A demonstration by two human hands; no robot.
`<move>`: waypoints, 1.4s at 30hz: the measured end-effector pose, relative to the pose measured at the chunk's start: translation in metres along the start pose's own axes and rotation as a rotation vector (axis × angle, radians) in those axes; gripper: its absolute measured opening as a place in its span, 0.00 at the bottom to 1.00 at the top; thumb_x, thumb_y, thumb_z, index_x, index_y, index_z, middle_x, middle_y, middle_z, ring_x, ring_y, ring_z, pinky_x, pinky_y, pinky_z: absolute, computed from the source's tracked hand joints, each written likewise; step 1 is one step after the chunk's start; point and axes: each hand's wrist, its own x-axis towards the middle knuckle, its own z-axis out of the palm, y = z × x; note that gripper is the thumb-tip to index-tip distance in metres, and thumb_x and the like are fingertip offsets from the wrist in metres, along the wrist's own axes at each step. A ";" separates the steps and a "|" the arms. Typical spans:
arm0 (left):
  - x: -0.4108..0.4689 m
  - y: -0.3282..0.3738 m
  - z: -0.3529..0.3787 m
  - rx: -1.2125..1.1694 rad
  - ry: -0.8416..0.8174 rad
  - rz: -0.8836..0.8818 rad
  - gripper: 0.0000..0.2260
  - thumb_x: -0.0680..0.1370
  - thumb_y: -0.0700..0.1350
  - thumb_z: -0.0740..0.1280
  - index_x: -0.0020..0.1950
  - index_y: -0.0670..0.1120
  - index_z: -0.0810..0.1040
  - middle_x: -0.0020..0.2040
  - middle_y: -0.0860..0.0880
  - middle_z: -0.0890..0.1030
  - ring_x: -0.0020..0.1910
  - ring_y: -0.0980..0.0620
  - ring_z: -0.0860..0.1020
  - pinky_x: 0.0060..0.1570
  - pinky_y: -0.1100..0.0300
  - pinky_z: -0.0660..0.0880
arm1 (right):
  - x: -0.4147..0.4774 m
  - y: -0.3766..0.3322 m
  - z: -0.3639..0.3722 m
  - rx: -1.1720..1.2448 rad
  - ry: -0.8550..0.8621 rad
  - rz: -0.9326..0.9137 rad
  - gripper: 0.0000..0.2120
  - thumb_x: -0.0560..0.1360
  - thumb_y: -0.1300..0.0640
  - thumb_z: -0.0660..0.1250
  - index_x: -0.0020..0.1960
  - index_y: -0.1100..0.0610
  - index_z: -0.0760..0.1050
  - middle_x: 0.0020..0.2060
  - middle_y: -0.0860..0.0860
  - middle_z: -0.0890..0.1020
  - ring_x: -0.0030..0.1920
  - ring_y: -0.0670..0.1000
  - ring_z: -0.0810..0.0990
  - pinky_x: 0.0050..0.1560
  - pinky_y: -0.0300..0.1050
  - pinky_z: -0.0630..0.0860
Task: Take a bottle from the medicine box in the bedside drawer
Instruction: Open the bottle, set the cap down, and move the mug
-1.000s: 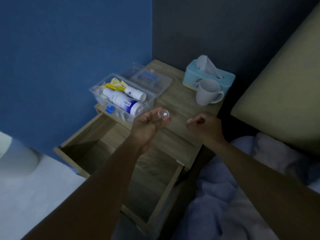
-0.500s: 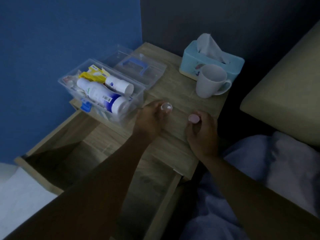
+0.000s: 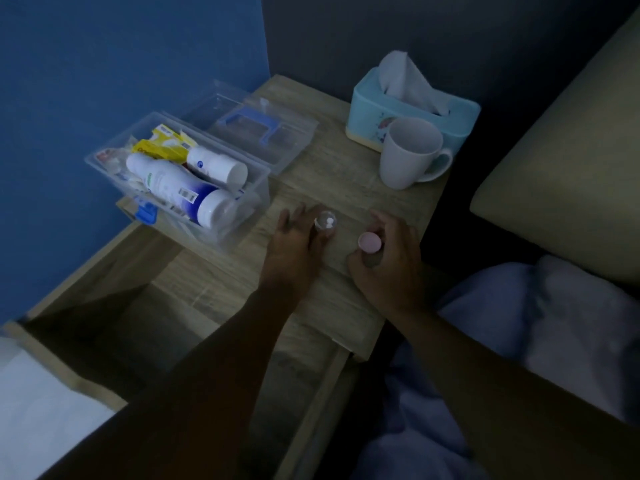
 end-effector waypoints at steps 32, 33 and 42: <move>-0.067 -0.005 -0.017 0.593 -0.179 -0.093 0.33 0.81 0.60 0.43 0.80 0.43 0.41 0.81 0.41 0.40 0.80 0.45 0.42 0.78 0.49 0.44 | 0.146 -0.031 -0.064 -0.508 -0.116 0.142 0.43 0.69 0.36 0.69 0.75 0.59 0.61 0.69 0.56 0.64 0.69 0.58 0.64 0.65 0.54 0.71; -0.067 -0.005 -0.016 0.595 -0.178 -0.094 0.33 0.81 0.59 0.43 0.80 0.43 0.41 0.81 0.41 0.40 0.80 0.45 0.42 0.78 0.49 0.44 | 0.152 -0.030 -0.062 -0.501 -0.124 0.162 0.43 0.68 0.35 0.70 0.74 0.59 0.63 0.68 0.56 0.65 0.67 0.58 0.66 0.63 0.53 0.72; -0.069 -0.007 -0.015 0.595 -0.159 -0.078 0.32 0.81 0.59 0.43 0.80 0.43 0.41 0.81 0.41 0.41 0.80 0.45 0.43 0.78 0.49 0.45 | 0.163 -0.032 -0.067 -0.374 -0.132 0.158 0.40 0.63 0.37 0.78 0.67 0.58 0.70 0.60 0.54 0.67 0.60 0.55 0.74 0.55 0.46 0.75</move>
